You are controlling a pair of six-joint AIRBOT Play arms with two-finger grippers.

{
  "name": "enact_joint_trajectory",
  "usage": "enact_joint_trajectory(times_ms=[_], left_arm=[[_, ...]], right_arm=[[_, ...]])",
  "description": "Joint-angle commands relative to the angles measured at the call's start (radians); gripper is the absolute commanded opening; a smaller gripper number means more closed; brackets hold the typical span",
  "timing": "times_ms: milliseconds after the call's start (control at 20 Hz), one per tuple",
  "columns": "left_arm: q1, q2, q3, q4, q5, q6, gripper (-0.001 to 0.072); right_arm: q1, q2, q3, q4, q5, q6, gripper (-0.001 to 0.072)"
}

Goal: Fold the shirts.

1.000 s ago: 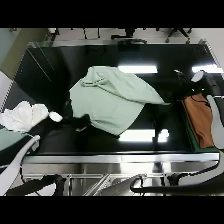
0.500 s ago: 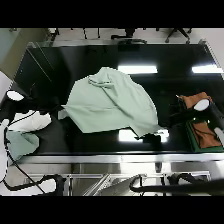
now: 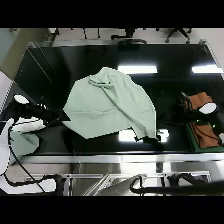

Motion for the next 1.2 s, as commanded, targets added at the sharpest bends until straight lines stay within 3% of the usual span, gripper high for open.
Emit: enact_joint_trajectory(times_ms=[0,250,550,600,700,750,800,900,1100,1150], left_arm=[[-0.002,0.041,-0.080,0.003,-0.041,0.002,0.0602],[-0.002,0.059,-0.297,-0.022,0.036,0.002,0.0602],[-0.080,0.058,-0.491,-0.301,0.404,0.093,0.0601],[-0.116,0.059,-0.495,-0.318,0.456,0.093,0.0556],[-0.186,0.058,-0.483,-0.311,0.524,0.093,0.0274],[-0.213,0.051,-0.468,-0.309,0.530,0.093,0.0191],[-0.232,0.041,-0.447,-0.308,0.521,0.093,0.0052],[-0.247,0.021,-0.402,-0.308,0.484,0.093,0.0012],[-0.246,0.048,-0.318,-0.307,0.431,0.092,0.0008],[-0.243,0.073,-0.298,-0.307,0.415,0.092,0.0008]], right_arm=[[-0.034,-0.100,0.117,-0.018,-0.005,-0.030,0.0459],[-0.032,-0.341,0.281,-0.006,-0.033,-0.079,0.0461],[-0.021,-0.612,0.469,0.167,-0.030,-0.183,0.0461],[-0.014,-0.646,0.498,0.169,-0.030,-0.183,0.0460],[0.012,-0.696,0.536,0.170,-0.030,-0.183,0.0461],[0.025,-0.712,0.544,0.170,-0.030,-0.183,0.0460],[0.040,-0.725,0.545,0.170,-0.031,-0.184,0.0460],[0.068,-0.741,0.545,0.171,-0.022,-0.187,0.0452],[0.091,-0.735,0.547,0.226,0.043,-0.229,0.0021],[0.087,-0.720,0.548,0.266,0.083,-0.244,0.0018]])
